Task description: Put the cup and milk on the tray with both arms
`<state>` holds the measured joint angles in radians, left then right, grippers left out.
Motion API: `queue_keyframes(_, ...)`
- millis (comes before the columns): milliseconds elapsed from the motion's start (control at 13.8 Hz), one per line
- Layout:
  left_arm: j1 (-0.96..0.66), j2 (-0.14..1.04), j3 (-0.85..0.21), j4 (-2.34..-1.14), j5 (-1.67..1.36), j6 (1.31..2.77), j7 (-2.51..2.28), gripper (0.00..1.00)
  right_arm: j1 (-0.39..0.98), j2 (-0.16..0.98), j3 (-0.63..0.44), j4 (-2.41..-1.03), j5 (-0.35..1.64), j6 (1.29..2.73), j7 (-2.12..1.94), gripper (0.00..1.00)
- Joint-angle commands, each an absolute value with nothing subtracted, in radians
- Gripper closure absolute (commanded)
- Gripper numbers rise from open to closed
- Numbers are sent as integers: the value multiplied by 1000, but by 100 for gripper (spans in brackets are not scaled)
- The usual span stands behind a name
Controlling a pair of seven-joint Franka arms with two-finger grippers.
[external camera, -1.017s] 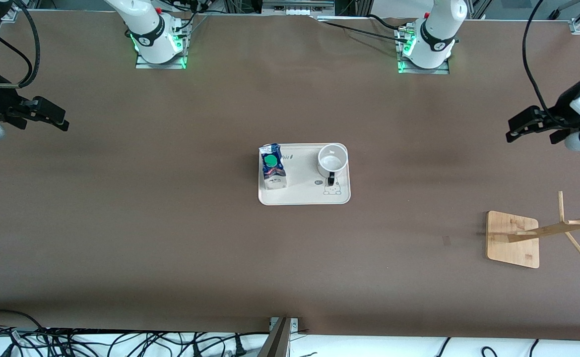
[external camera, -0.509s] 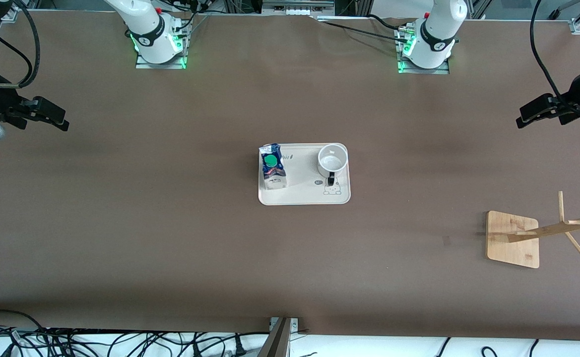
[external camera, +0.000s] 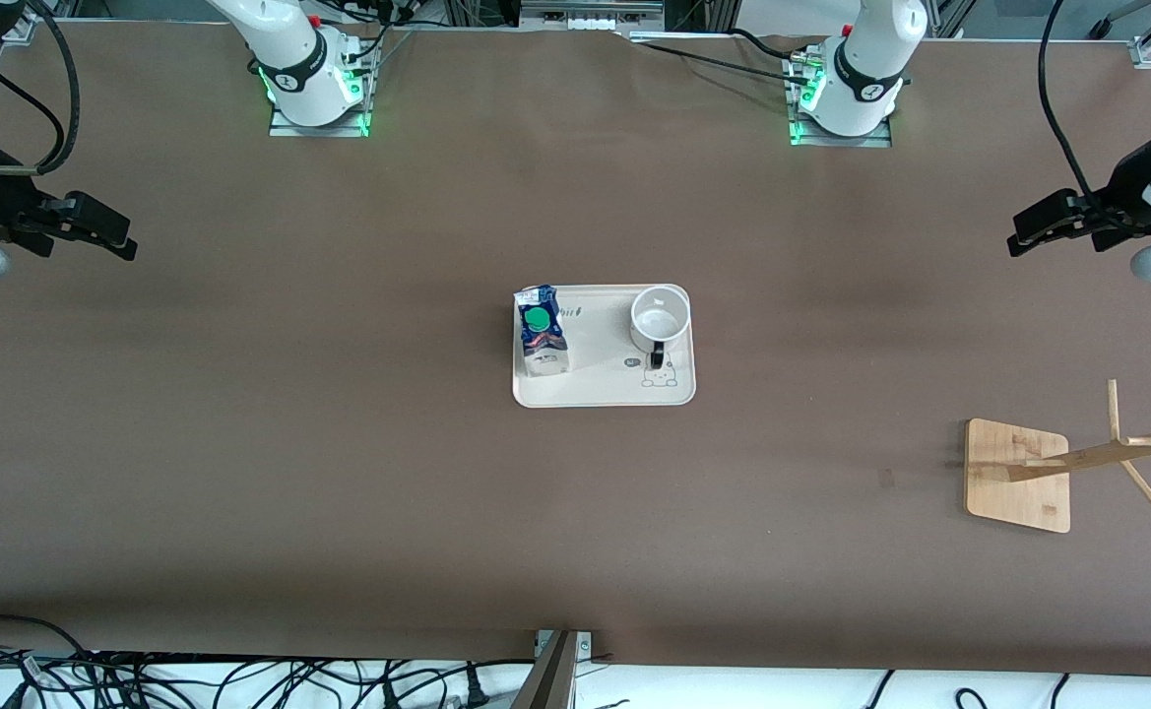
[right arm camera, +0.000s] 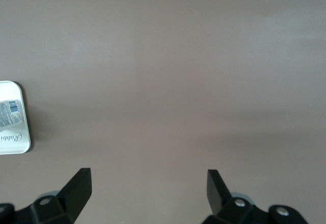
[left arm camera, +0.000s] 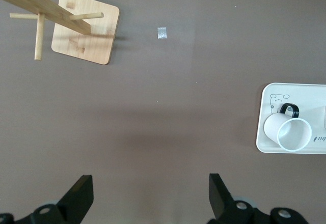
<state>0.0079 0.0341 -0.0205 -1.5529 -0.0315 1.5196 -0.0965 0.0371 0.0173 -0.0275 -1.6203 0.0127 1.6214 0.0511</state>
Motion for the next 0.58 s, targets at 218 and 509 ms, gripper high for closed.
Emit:
queue_keyframes(218, 5, 26, -18, -1554, -21, 1522, -9, 0, 35, 11, -25, -1617, 2, 1621, 54, 0)
queue_keyframes(509, -2, 31, -20, -1563, -32, 1538, -20, 0, 35, 11, -25, -1617, 3, 1621, 54, 0)
